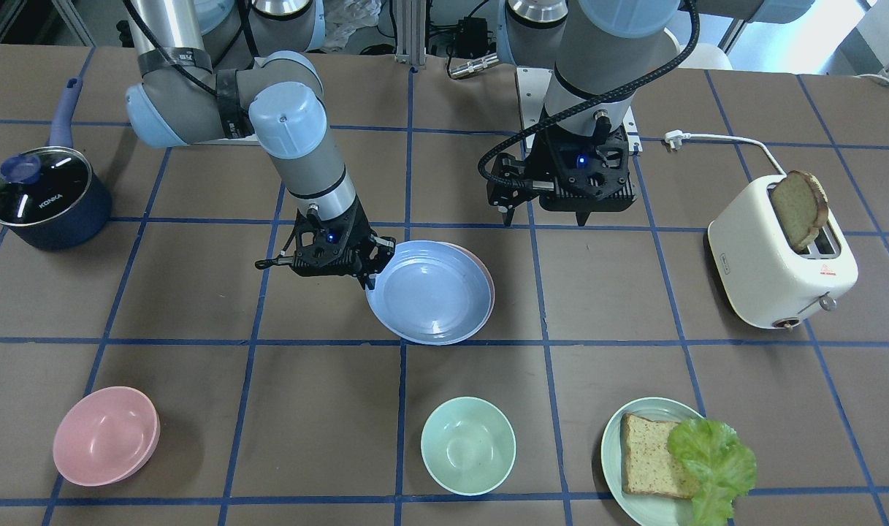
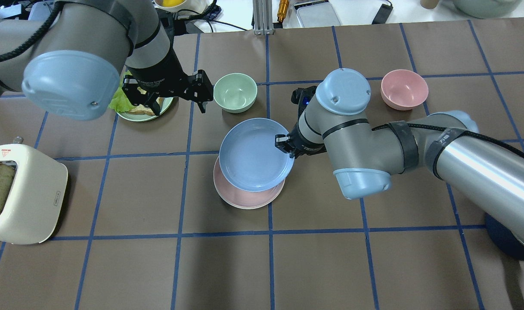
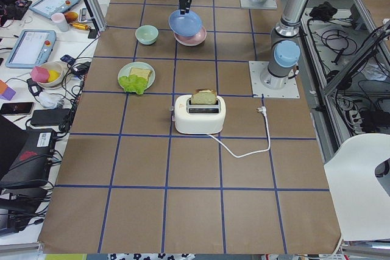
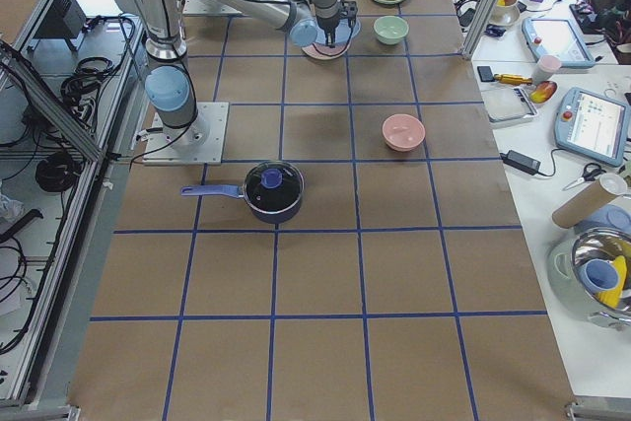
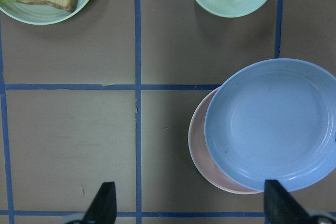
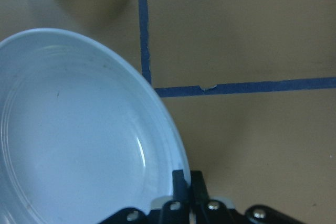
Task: Stack three plates with pink and blue
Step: 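Carry the light blue plate with the right gripper onto the pink plate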
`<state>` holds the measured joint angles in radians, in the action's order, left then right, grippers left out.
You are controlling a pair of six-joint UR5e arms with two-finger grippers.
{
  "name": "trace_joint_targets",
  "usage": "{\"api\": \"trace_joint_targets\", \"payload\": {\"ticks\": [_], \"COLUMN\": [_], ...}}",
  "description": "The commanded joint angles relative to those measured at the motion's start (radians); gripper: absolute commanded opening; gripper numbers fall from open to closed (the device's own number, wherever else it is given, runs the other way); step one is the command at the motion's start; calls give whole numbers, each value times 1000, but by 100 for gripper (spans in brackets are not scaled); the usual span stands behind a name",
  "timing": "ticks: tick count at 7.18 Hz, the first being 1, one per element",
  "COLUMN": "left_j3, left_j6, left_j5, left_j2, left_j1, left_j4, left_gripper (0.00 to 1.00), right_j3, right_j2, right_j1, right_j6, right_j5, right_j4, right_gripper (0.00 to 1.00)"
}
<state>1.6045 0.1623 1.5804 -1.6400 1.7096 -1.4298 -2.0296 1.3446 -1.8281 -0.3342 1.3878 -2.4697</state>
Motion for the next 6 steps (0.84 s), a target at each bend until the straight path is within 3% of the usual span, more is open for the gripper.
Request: {"api": "trace_joint_targets", "payload": {"ticks": [1,3,4,5,6], "left_j3": [-2,2,2,3,-5], "left_j6": [0,-1,-1,-1,-3], "left_j5": [4,3,7,1,-6], "left_j2": [5,8,15,20,31], "left_j1": [-5,-7,-7,-8,-8], "left_j4": [0,0,-1,-3,-5], "left_gripper": [100,100,100,100,100], "right_j3": [-32,-40,-40,-40,-38], "right_j2": [-12,-27,-24,-27,-24], "right_j1": [-25,-25,-25,-23,-14], "right_j6": [-6,6,7,6,7], "right_j5": [-6,-6,-6,-7,-4], "right_j4": [-49,-51,-51,-52,-58], "right_gripper": [0,0,31,53,93]}}
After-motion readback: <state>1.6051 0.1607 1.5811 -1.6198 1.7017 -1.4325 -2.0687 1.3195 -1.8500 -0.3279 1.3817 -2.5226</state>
